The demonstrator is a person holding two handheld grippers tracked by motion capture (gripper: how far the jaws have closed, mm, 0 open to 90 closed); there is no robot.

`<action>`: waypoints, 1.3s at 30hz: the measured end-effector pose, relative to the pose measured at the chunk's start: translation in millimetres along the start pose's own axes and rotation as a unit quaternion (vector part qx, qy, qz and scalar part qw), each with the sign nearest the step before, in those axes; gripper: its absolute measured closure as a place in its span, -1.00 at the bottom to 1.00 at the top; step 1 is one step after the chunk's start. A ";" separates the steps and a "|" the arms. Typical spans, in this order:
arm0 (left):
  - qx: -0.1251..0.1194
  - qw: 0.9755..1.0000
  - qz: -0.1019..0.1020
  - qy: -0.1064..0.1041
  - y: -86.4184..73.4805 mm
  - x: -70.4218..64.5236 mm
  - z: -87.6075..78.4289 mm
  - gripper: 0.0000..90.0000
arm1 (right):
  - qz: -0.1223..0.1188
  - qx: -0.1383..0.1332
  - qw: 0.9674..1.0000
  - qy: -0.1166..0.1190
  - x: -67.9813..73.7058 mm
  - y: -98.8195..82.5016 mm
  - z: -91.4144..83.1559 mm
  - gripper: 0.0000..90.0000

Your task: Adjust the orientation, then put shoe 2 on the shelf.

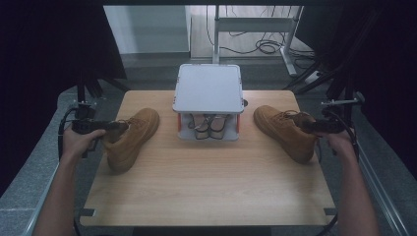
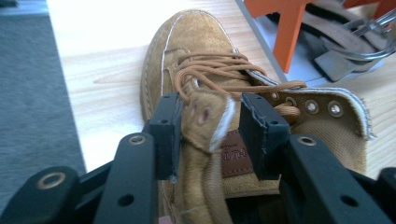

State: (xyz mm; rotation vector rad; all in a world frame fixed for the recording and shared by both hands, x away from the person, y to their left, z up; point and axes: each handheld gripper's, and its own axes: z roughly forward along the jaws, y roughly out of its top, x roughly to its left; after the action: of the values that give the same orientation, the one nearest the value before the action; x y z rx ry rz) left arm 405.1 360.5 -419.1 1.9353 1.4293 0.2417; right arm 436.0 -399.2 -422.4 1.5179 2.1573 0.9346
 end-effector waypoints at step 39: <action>0.059 0.998 0.003 0.037 0.5 -3.7 19.3 0.77 | 0.034 0.005 0.999 0.007 -2.3 8.1 3.2 0.71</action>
State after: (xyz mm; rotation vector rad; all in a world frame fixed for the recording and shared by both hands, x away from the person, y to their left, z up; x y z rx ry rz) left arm 414.4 348.9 -432.0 2.0464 1.5161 0.2390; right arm 444.4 -398.6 -419.4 1.6026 2.1348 0.9607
